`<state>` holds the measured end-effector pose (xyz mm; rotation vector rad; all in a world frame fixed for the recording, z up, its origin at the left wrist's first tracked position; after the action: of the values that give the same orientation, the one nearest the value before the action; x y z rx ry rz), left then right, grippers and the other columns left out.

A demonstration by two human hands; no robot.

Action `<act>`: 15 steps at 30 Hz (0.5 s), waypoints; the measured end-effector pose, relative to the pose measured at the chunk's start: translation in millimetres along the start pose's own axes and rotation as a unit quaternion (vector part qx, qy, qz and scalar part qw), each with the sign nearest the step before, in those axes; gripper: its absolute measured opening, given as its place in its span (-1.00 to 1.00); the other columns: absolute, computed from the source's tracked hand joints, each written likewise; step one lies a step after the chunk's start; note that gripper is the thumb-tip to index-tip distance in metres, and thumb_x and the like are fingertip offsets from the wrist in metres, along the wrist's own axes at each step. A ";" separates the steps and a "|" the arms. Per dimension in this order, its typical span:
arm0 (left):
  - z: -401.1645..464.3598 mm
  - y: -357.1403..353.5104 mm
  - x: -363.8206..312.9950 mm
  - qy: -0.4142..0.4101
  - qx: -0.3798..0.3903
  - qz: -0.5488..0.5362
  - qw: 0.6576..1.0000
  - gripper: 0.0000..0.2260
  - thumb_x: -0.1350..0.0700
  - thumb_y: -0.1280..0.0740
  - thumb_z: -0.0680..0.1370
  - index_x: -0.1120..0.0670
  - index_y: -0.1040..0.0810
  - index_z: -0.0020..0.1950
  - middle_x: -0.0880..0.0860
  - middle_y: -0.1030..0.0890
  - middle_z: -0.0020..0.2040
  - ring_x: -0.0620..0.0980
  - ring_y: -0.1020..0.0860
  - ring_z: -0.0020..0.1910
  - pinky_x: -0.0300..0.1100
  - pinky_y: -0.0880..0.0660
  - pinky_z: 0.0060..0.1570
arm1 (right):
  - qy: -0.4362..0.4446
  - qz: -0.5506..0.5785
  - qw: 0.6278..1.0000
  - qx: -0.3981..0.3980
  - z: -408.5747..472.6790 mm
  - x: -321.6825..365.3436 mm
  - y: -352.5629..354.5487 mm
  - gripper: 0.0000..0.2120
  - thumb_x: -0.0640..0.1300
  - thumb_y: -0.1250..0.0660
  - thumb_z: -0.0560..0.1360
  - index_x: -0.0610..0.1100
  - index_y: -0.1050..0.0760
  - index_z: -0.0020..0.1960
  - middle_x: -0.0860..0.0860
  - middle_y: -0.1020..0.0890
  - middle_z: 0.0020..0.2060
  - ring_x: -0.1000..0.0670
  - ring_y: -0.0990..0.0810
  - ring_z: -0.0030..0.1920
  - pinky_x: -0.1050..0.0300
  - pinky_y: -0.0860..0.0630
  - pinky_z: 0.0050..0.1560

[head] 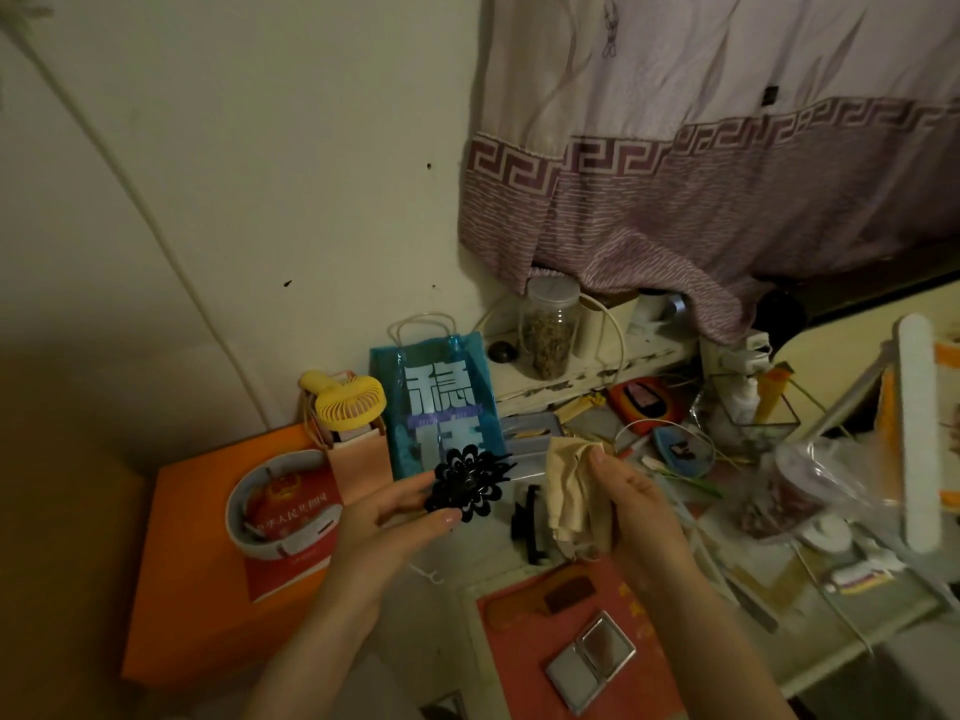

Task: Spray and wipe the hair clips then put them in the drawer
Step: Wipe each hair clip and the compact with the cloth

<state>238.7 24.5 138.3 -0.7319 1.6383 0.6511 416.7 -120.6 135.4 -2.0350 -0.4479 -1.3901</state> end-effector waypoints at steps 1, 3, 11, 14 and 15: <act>0.7 -1.2 5.7 0.006 -0.005 0.001 1.000 -0.50 0.01 -0.51 0.15 -0.07 -0.63 0.09 -0.05 -0.71 -0.07 -0.14 -0.65 -0.06 -0.25 -0.52 -0.06 | 0.000 -0.011 1.000 -0.011 -1.4 -2.8 3.0 -0.66 0.07 -0.32 0.40 -0.20 -0.66 -0.19 -0.25 -0.64 -0.25 -0.14 -0.60 -0.32 0.08 -0.55 -0.30; 3.0 -3.9 19.4 0.018 -0.014 -0.001 1.000 -0.51 -0.01 -0.52 0.14 -0.08 -0.64 0.07 -0.04 -0.71 -0.05 -0.11 -0.65 -0.03 -0.22 -0.54 -0.05 | 0.000 -0.028 0.999 -0.030 -4.3 -9.5 8.2 -0.58 0.07 -0.32 0.42 -0.33 -0.61 -0.11 -0.32 -0.60 -0.22 -0.20 -0.53 -0.28 0.05 -0.48 -0.24; 20.8 -21.2 83.8 0.111 -0.034 -0.009 0.993 -0.63 0.12 -0.53 0.32 -0.02 -0.61 0.11 0.04 -0.65 0.09 0.02 -0.61 0.08 0.05 -0.53 0.16 | -0.036 -0.046 0.997 -0.059 -9.5 -35.9 26.9 -0.72 -0.09 -0.26 0.56 -0.30 -0.61 -0.08 -0.22 -0.63 -0.28 -0.13 -0.60 -0.33 0.09 -0.55 -0.43; 28.9 -31.4 107.1 0.149 -0.058 -0.036 0.986 -0.69 0.24 -0.49 0.39 0.05 -0.58 0.09 0.11 -0.62 0.09 0.07 -0.59 0.07 0.03 -0.52 0.16 | -0.046 -0.047 0.996 -0.055 -8.6 -45.1 37.0 -0.73 -0.11 -0.24 0.55 -0.29 -0.60 -0.11 -0.16 -0.63 -0.36 -0.02 -0.60 -0.41 0.18 -0.52 -0.45; 32.0 -34.7 113.3 0.158 -0.069 -0.040 0.984 -0.71 0.27 -0.47 0.40 0.06 -0.57 0.08 0.12 -0.62 0.08 0.07 -0.59 0.07 0.03 -0.51 0.16 | -0.055 -0.052 0.996 -0.056 -6.9 -48.5 40.0 -0.71 -0.12 -0.23 0.57 -0.33 -0.59 -0.06 -0.21 -0.64 -0.31 -0.04 -0.60 -0.40 0.18 -0.52 -0.44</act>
<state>269.9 12.8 20.2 -1.0398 1.8541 0.6189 416.8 -151.7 80.3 -2.2139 -0.5420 -1.3969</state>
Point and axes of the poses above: each hand's wrist, its own z-axis towards the middle knuckle, its own y-axis out of the back of the hand, x = y × z, the point moved 1 cm from there along z, towards the middle knuckle
